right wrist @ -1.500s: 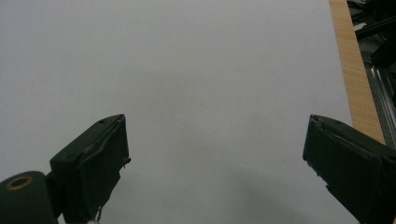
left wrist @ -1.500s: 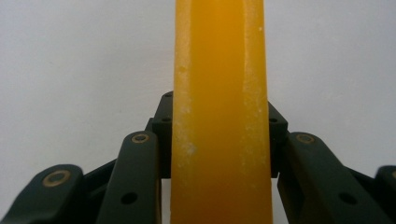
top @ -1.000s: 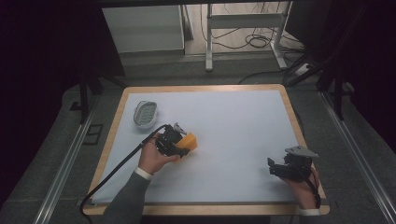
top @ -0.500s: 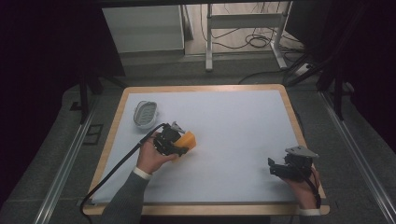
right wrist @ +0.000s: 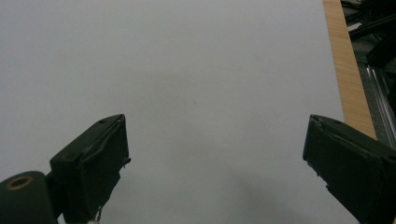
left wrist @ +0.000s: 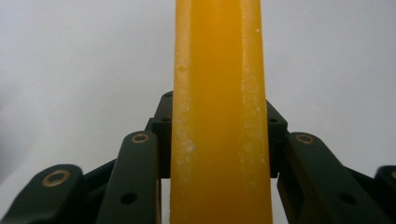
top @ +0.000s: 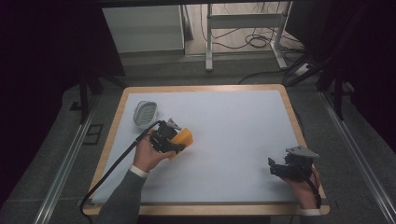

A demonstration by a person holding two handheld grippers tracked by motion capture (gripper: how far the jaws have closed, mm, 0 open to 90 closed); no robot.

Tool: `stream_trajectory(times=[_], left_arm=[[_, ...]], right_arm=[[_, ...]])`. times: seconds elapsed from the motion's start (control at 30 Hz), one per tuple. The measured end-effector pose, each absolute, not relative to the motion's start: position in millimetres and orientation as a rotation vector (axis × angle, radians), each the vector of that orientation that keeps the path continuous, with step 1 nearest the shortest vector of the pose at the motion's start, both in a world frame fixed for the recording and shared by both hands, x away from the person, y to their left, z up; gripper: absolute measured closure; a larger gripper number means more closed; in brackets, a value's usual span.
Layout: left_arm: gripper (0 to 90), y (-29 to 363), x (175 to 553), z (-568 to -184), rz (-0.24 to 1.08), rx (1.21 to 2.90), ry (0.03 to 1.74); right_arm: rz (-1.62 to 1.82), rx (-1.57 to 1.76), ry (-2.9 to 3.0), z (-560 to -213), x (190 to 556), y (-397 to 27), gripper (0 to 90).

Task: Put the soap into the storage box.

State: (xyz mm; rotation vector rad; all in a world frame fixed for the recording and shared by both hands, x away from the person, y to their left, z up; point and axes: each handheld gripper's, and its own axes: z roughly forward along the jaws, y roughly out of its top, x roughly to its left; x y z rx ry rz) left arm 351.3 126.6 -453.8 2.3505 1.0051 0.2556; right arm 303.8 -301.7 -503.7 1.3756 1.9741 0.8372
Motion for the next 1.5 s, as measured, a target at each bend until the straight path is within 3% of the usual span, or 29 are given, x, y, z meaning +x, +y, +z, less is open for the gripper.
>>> stream_trajectory(times=[1.5], left_arm=[[60.6, 162, 359, -427, 0.314, 2.269, 1.073]], right_arm=[[0.821, 1.362, 1.984, -506, 304, -300, 6.9]])
